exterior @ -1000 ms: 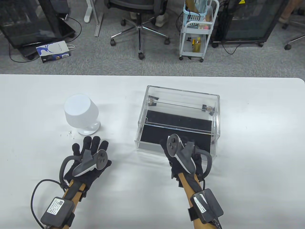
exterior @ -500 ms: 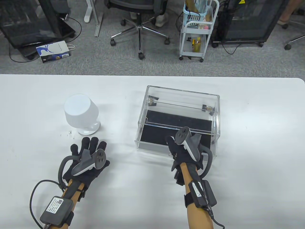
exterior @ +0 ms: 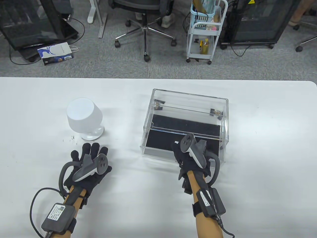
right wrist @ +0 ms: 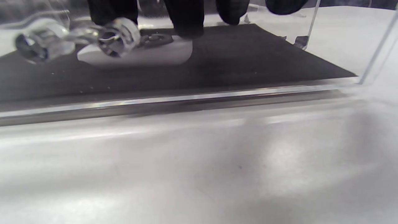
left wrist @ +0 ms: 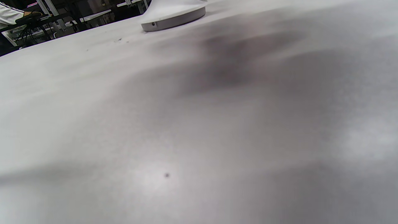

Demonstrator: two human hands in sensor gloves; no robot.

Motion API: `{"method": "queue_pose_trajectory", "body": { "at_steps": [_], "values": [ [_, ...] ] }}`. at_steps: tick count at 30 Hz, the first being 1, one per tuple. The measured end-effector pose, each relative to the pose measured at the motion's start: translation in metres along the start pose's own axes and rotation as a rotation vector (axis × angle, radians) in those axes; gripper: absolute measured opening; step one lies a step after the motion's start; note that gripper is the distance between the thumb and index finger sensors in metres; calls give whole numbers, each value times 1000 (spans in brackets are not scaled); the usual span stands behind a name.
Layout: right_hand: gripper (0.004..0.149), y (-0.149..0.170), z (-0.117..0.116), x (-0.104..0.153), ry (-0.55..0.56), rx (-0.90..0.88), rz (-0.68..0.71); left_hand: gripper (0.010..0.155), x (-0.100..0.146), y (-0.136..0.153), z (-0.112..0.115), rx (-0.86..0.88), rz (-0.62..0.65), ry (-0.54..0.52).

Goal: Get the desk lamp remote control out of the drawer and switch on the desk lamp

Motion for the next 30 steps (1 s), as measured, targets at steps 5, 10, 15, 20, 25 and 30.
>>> {"method": "queue_pose_trajectory", "body": {
  "at_steps": [5,10,15,20,25,30],
  "values": [
    [67,0,3,-4,-69,-30,-3,75,-1,1,1,-7,-8,6],
    [55,-2,17,-16,-124,-107,-29,75,-2,2,2,-8,-10,6],
    [62,-11,22,-33,-232,-46,-58,75,-3,6,3,0,-19,11],
    [65,-22,26,-45,-248,56,-89,75,-4,11,4,9,-33,21],
    [61,-24,22,-47,-238,89,-114,75,-4,11,2,21,-32,17],
    [54,-14,20,-46,-214,-44,-86,75,-3,11,3,15,-29,21]
  ]
}}
Point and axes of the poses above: the tracker on the back of each hand, its own y axis roughly to the little-finger side, its own x axis roughly from the fingertips to the wrist, z = x × y, the point moved 2 cm from there along -x, roughly from the wrist to the fingertips, and after that the axes turned 12 degrees about x, right-handed, at the moved point
